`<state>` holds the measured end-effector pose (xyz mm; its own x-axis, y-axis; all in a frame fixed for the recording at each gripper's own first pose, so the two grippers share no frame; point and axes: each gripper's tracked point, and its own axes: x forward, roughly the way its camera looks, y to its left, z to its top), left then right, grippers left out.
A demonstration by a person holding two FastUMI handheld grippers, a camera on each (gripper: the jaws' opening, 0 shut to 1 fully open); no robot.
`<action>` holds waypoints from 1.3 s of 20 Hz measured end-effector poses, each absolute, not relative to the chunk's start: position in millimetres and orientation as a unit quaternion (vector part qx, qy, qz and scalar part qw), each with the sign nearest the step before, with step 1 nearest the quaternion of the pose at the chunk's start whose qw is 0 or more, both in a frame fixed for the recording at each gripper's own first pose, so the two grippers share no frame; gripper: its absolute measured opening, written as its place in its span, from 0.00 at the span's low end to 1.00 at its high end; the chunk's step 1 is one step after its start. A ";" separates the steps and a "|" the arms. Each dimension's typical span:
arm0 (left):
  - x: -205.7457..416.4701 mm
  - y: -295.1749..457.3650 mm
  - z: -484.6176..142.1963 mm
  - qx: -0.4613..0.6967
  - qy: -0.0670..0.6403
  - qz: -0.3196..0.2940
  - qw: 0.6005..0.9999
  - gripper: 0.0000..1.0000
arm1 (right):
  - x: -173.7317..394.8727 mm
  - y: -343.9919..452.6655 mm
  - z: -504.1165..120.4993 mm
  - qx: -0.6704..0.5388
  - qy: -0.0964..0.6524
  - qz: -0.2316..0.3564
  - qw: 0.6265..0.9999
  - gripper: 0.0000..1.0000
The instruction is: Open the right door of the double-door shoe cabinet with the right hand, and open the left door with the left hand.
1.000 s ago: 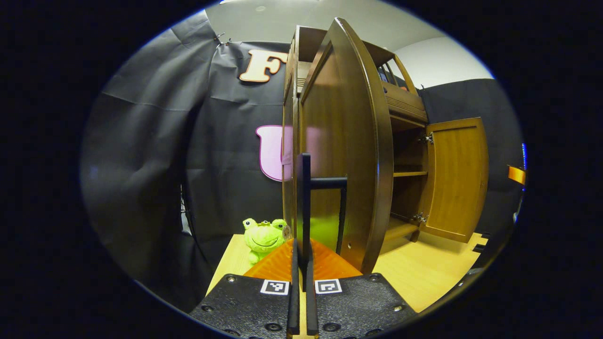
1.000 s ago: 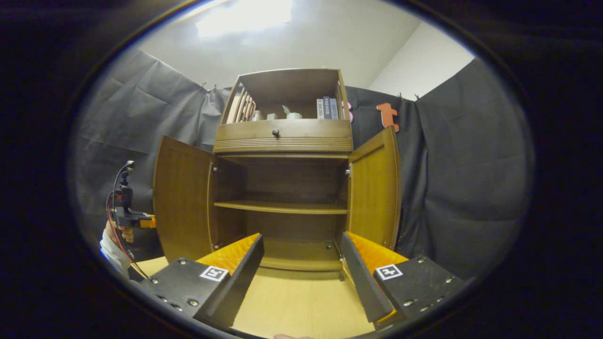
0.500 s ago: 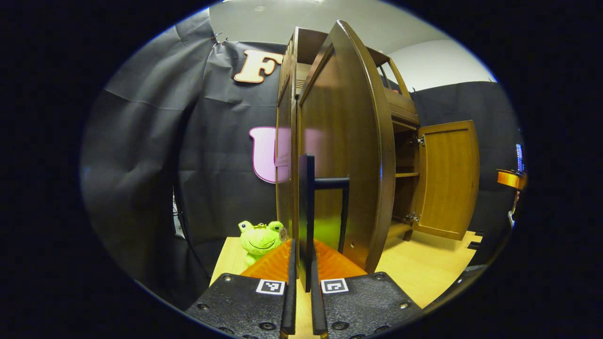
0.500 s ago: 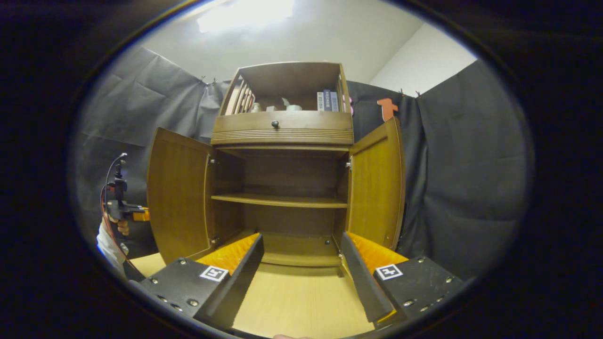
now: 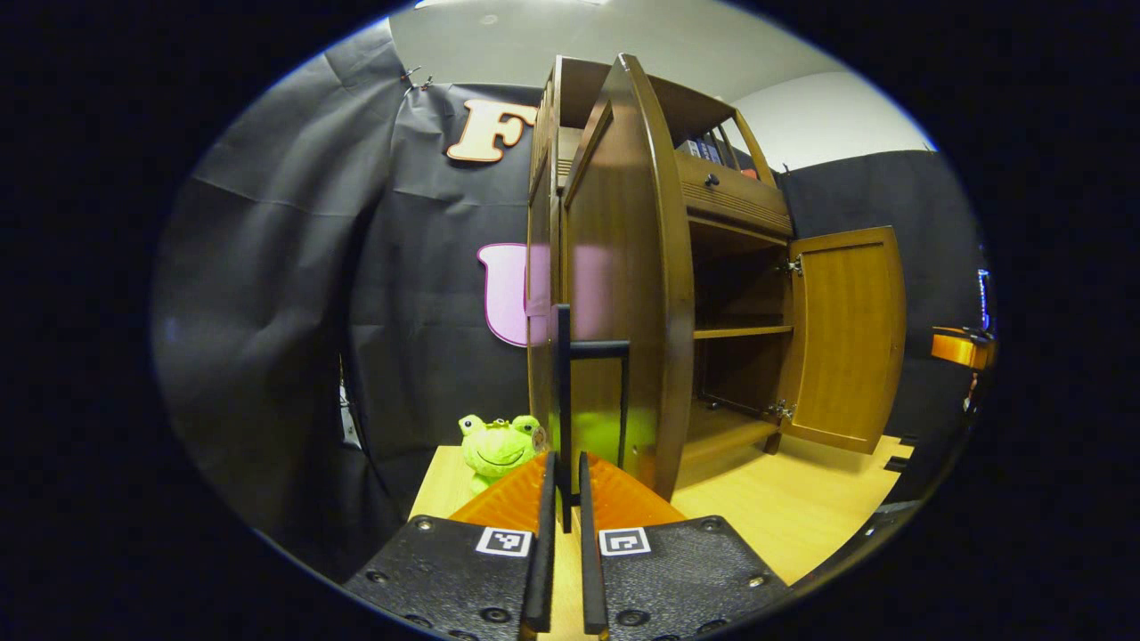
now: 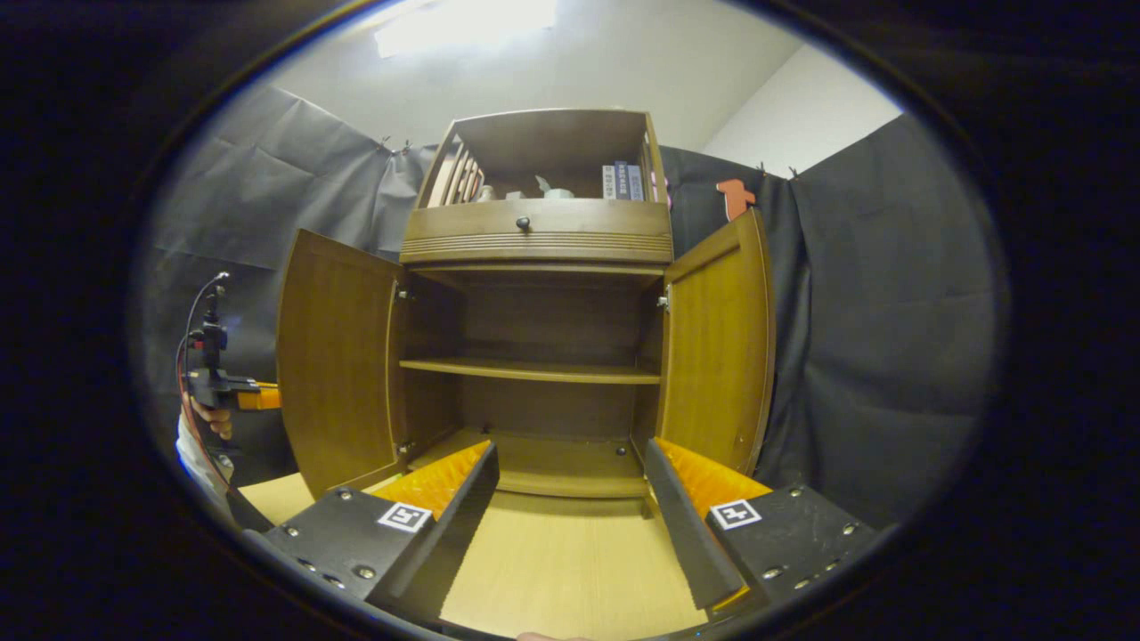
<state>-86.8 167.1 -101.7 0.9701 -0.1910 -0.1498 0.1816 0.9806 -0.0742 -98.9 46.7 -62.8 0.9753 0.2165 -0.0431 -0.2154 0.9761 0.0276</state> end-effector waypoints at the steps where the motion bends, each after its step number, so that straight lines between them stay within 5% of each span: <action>1: -89.4 169.4 -100.8 -0.030 0.080 -0.084 0.993 0.21 | -98.9 46.9 -64.2 0.013 0.024 0.106 0.994 0.98; 2: -92.1 171.8 -97.6 -0.032 0.077 -0.075 0.994 0.12 | -99.0 47.8 -63.6 0.016 0.024 0.105 0.994 0.98; 15: -166.8 185.5 -29.6 -0.048 -0.002 0.057 0.997 0.93 | -105.7 25.7 -63.3 0.036 0.005 0.113 0.993 0.98; 26: -157.9 74.2 22.7 -0.049 -0.013 0.020 0.999 0.92 | -100.9 3.9 -42.8 0.041 -0.002 0.096 0.995 0.98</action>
<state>-157.9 74.2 22.7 0.9988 0.0416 0.0243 -0.0391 0.9944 -0.0979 -100.9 3.9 -42.8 0.9815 0.1910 0.0124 -0.1913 0.9782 0.0802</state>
